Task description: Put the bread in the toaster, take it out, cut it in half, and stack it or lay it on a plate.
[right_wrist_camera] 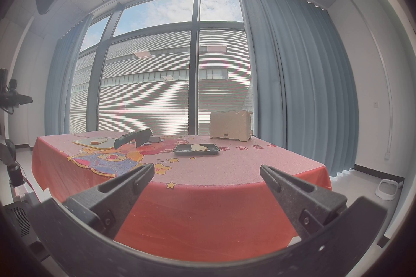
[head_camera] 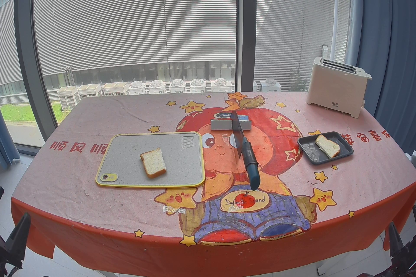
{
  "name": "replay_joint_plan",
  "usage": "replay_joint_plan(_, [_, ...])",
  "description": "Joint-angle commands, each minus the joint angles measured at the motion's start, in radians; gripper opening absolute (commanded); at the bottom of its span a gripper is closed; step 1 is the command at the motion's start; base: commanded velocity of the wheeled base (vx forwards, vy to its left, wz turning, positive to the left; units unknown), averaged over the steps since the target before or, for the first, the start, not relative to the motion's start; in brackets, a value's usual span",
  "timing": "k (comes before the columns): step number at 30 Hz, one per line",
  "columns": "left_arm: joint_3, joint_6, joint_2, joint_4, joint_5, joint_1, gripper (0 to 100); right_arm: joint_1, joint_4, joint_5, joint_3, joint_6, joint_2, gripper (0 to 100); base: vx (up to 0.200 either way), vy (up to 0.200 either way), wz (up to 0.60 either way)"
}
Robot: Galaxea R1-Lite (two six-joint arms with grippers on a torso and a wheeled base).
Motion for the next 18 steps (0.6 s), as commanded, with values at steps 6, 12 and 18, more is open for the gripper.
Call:
replay_joint_plan(6, [-0.109,-0.001,0.224,-0.003,-0.03,0.003,100,0.0,0.0,0.001,0.016,0.0,-0.016,100,0.0,0.0,0.0])
replay_joint_plan(12, [-0.124,-0.033,0.249,-0.005,-0.049,0.003,100,0.0,0.0,0.001,0.016,0.0,-0.016,100,0.0,0.0,0.0])
replay_joint_plan(18, [-0.169,-0.036,0.298,-0.002,-0.067,0.001,100,0.0,0.0,0.001,0.016,0.0,-0.016,100,0.0,0.0,0.0])
